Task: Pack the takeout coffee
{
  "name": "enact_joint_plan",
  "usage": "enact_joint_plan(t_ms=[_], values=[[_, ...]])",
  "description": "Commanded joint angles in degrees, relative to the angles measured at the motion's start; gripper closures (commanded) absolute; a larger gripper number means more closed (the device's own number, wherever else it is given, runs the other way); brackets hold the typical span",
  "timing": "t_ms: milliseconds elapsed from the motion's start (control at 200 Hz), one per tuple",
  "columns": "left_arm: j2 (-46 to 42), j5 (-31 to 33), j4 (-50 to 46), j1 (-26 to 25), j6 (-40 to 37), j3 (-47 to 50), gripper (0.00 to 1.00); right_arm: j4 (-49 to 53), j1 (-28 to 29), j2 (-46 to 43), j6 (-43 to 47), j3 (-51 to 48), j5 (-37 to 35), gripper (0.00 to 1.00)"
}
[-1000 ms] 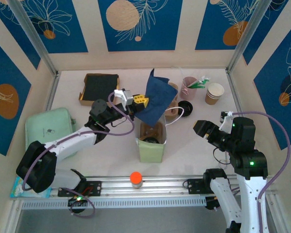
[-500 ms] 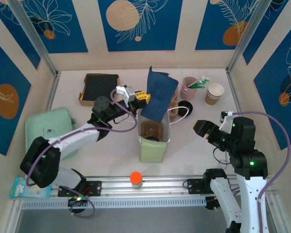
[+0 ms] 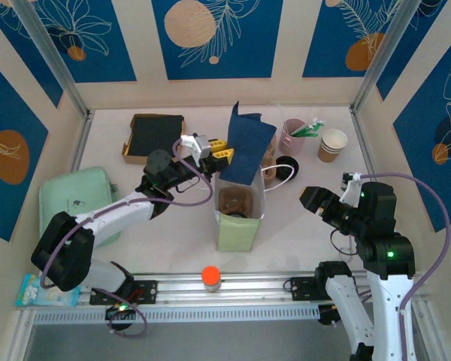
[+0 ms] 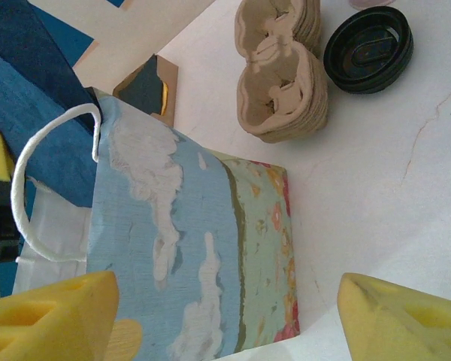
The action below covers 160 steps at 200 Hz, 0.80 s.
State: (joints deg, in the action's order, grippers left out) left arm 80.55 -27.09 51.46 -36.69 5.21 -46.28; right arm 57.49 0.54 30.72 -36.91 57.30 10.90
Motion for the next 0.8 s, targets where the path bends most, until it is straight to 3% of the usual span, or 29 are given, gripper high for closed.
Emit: enact_joint_plan(t_ms=[0, 275, 795], values=[[-1.25, 1.19, 1.28, -0.46, -1.22, 1.25, 0.62, -0.19, 0.43, -0.74, 0.21, -0.86, 0.41, 0.23], [-4.62, 2.74, -0.63, -0.47, -2.53, 2.25, 0.43, -0.19, 0.45, -0.82, 0.08, -0.93, 0.71, 0.23], [-6.72, 4.42, -4.39, -0.45, -4.47, 1.37, 0.4, 0.08, 0.5, -0.96, 0.08, -0.78, 0.88, 0.23]])
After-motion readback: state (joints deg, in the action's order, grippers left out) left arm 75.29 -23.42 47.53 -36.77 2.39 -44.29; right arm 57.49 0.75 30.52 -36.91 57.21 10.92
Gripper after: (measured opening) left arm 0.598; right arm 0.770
